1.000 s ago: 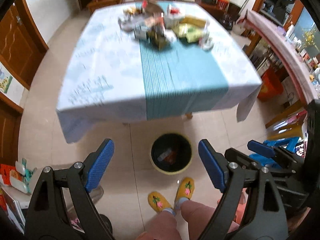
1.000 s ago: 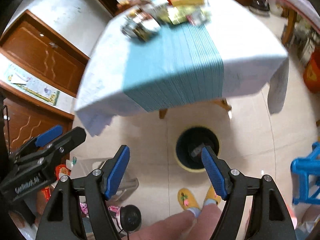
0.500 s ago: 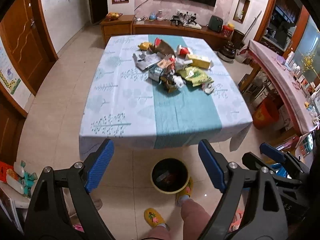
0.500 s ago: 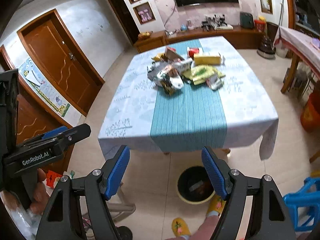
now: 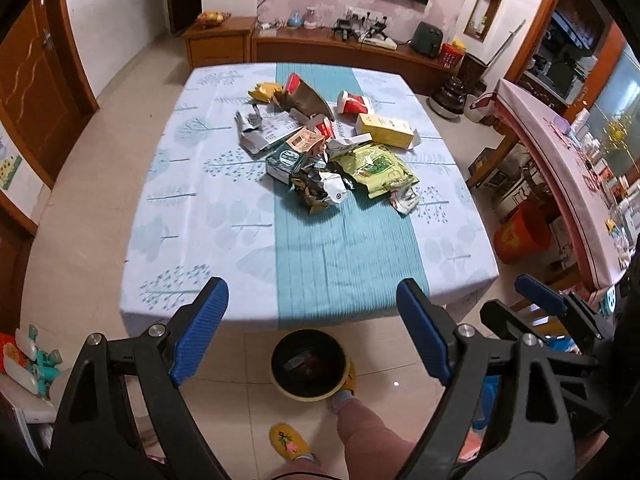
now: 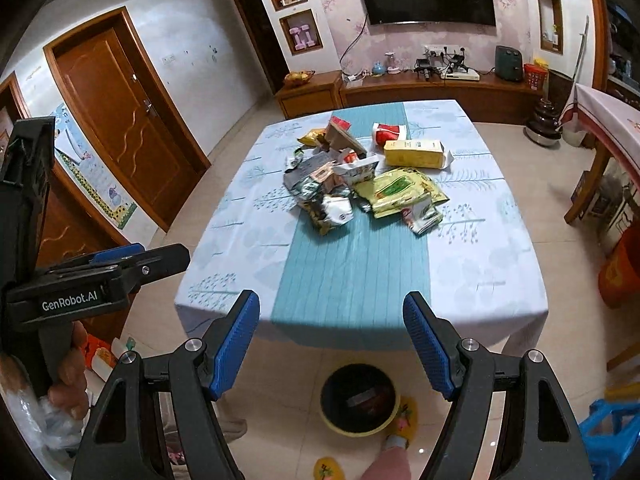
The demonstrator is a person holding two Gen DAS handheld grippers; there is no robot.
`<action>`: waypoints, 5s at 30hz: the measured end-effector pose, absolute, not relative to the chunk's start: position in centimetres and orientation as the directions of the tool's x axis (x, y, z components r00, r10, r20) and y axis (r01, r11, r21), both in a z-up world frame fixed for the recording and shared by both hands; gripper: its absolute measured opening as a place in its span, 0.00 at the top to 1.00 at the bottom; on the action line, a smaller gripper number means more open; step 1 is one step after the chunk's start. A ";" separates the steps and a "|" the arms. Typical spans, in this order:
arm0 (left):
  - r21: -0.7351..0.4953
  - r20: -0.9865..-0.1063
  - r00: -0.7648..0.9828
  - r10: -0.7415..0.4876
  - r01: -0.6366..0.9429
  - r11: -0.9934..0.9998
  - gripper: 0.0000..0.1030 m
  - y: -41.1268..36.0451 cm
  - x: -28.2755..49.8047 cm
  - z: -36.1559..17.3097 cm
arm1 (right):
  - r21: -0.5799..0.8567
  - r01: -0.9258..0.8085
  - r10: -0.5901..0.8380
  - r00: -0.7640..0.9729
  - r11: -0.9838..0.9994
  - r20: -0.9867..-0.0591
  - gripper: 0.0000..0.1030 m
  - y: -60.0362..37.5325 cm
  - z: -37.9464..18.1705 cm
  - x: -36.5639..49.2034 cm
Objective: Collect trash
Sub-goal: 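Raise both tools back toward the table, then grasp the black crumpled wrapper with the left tool while the right tool grasps the white-green packet, then carry both wrappers over the bin and open both tools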
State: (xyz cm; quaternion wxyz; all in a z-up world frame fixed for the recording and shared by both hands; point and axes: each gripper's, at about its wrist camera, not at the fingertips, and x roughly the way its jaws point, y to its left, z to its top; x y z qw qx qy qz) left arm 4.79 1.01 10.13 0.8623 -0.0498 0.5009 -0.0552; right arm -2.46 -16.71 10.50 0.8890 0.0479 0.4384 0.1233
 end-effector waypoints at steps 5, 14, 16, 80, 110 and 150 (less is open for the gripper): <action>-0.163 -0.895 0.422 -0.147 -0.002 0.987 0.18 -0.8 11.8 6.0 | 0.192 -0.161 0.249 0.537 0.968 -0.806 0.27 -19.8 7.6 4.4; -0.160 -0.951 0.287 -0.113 -0.147 0.976 0.18 -1.7 23.4 -3.0 | 0.176 -0.206 0.251 0.442 0.963 -0.861 0.27 -24.3 0.5 17.8; -0.159 -0.959 0.260 -0.110 -0.177 0.971 0.18 -1.4 25.1 -5.0 | 0.158 -0.234 0.247 0.426 0.959 -0.870 0.27 -24.5 -1.4 20.6; -0.178 -0.913 0.359 -0.194 0.078 0.981 0.57 0.6 6.6 1.8 | 0.220 -0.266 0.331 0.515 0.939 -0.790 0.94 -15.8 4.7 6.4; -0.147 -0.966 0.180 -0.183 0.199 0.969 0.56 1.4 -7.1 -11.2 | 0.280 -0.066 0.286 0.333 0.958 -0.899 0.94 -10.7 -8.3 -12.7; -0.039 -0.995 0.092 -0.046 0.079 0.996 0.10 2.0 -0.2 -39.4 | 0.396 0.159 0.369 0.177 0.904 -0.913 0.29 -17.9 -44.2 -4.3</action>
